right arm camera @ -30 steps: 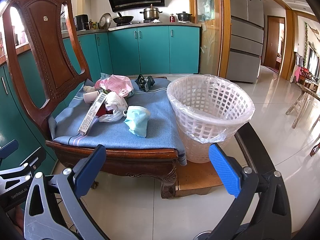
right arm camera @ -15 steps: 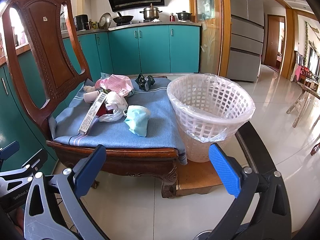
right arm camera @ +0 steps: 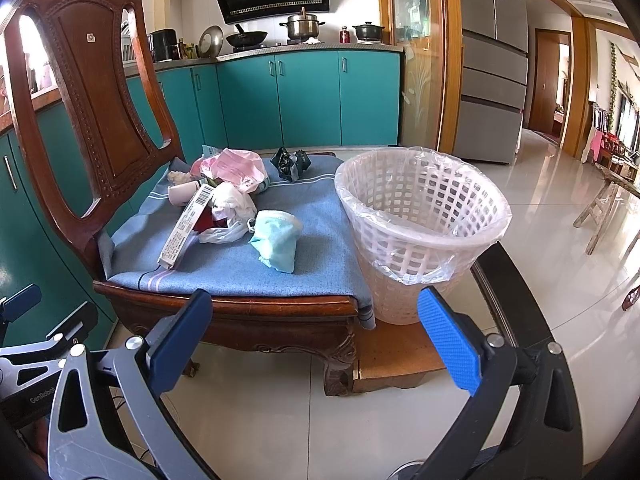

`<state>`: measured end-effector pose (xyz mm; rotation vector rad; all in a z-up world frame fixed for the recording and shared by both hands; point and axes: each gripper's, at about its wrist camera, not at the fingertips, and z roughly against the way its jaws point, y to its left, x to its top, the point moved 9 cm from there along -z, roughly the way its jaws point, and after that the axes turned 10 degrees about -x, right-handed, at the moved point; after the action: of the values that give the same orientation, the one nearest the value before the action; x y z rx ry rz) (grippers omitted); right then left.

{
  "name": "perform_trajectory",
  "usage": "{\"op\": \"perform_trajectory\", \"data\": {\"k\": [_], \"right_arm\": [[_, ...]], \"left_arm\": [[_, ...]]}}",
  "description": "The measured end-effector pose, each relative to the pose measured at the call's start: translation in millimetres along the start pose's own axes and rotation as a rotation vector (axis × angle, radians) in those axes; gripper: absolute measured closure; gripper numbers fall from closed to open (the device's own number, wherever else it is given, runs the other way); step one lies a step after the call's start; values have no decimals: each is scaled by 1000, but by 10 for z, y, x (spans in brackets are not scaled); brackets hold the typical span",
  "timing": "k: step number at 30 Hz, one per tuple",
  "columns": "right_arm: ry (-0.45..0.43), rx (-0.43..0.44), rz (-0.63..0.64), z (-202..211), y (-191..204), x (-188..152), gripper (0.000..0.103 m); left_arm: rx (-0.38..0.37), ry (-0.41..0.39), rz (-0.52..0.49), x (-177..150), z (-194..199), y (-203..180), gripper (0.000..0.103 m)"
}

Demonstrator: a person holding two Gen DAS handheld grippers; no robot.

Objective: Collect trash

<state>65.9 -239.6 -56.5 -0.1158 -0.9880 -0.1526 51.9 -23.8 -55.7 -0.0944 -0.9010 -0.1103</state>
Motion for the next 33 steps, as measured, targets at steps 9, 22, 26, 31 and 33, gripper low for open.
{"op": "perform_trajectory", "data": {"k": [9, 22, 26, 31, 33], "right_arm": [[2, 1, 0, -3, -1, -3, 3], [-2, 8, 3, -1, 30, 2, 3], [-104, -22, 20, 181, 29, 100, 3], [-260, -38, 50, 413, 56, 191, 3], [-212, -23, 105, 289, 137, 103, 3]], "left_arm": [[1, 3, -1, -14, 0, 0, 3], [-33, 96, 13, -135, -128, -33, 3], [-44, 145, 55, -184, -173, 26, 3], [-95, 47, 35, -91, 17, -46, 3], [-87, -9, 19, -53, 74, -64, 3]]}}
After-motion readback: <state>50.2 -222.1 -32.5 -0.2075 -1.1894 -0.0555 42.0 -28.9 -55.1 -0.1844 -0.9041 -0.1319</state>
